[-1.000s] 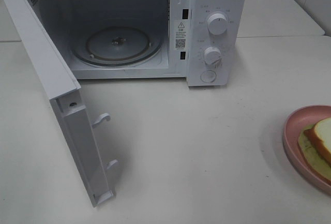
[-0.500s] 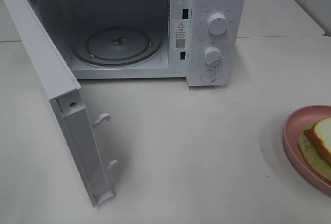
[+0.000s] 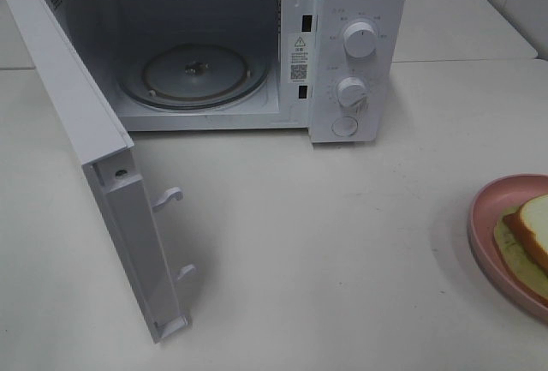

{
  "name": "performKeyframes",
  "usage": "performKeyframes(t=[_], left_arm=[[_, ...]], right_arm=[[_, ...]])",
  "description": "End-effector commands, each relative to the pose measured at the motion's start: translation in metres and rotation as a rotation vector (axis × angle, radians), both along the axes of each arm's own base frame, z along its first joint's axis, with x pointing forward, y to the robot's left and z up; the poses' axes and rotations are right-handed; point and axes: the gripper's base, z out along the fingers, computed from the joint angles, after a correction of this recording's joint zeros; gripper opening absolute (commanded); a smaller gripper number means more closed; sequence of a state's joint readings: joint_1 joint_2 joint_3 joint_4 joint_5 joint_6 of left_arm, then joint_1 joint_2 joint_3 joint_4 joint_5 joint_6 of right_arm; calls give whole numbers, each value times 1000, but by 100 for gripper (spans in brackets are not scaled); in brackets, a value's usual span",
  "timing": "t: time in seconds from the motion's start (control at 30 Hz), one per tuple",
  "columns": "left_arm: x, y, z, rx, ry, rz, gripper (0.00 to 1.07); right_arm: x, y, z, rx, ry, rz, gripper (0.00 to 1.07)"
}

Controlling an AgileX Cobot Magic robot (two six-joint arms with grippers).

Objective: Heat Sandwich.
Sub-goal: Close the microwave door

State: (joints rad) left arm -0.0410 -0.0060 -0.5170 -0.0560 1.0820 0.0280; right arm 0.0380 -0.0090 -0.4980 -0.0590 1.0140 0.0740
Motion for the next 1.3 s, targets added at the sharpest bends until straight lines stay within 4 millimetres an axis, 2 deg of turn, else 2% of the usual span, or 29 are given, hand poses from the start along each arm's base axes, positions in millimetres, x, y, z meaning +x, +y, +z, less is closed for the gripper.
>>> performKeyframes(t=[0.03, 0.27, 0.37, 0.4, 0.43, 0.5, 0.53, 0.57, 0.6, 0.67, 0.7, 0.73, 0.83, 0.97, 1.0, 1.07, 1.13, 1.23, 1.3], left_arm=[[-1, -1, 8, -19, -48, 0, 97], [13, -1, 20, -13, -42, 8, 93], [32, -1, 24, -9, -20, 14, 79], [32, -1, 24, -9, -20, 14, 79], [42, -1, 25, -7, 5, 16, 67], [51, -1, 25, -4, 20, 18, 53], [56, -1, 26, -3, 22, 20, 47], [56, -1, 26, -3, 22, 20, 47], [67, -1, 27, -3, 29, 22, 33], [78, -2, 27, -4, 31, 24, 15], [78, -2, 27, -4, 31, 24, 15], [88, -2, 28, -5, 27, 26, 0], [111, -2, 29, -8, -1, 31, 0], [125, -3, 24, -10, -22, 36, 0], [133, -3, 16, -10, -35, 39, 0], [137, -2, 11, -10, -45, 41, 0], [145, -2, -5, -14, -95, 49, 0], [148, -2, -16, -15, -135, 54, 0], [149, -1, -27, -15, -234, 61, 0]], right_arm=[[-2, 0, 0, -6, -35, -3, 75], [-2, 0, 0, -6, -35, -3, 75], [-2, 0, 0, -6, -35, -3, 75], [-2, 0, 0, -6, -35, -3, 75], [-2, 0, 0, -6, -35, -3, 75], [-2, 0, 0, -6, -35, -3, 75], [-2, 0, 0, -6, -35, -3, 75], [-2, 0, 0, -6, -35, -3, 75], [-2, 0, 0, -6, -35, -3, 75], [-2, 0, 0, -6, -35, -3, 75], [-2, 0, 0, -6, -35, -3, 75], [-2, 0, 0, -6, -35, -3, 75], [-2, 0, 0, -6, -35, -3, 75], [-2, 0, 0, -6, -35, -3, 75], [-2, 0, 0, -6, -35, -3, 75], [-2, 0, 0, -6, -35, -3, 75], [-2, 0, 0, -6, -35, -3, 75], [-2, 0, 0, -6, -35, -3, 75], [-2, 0, 0, -6, -35, -3, 75]])
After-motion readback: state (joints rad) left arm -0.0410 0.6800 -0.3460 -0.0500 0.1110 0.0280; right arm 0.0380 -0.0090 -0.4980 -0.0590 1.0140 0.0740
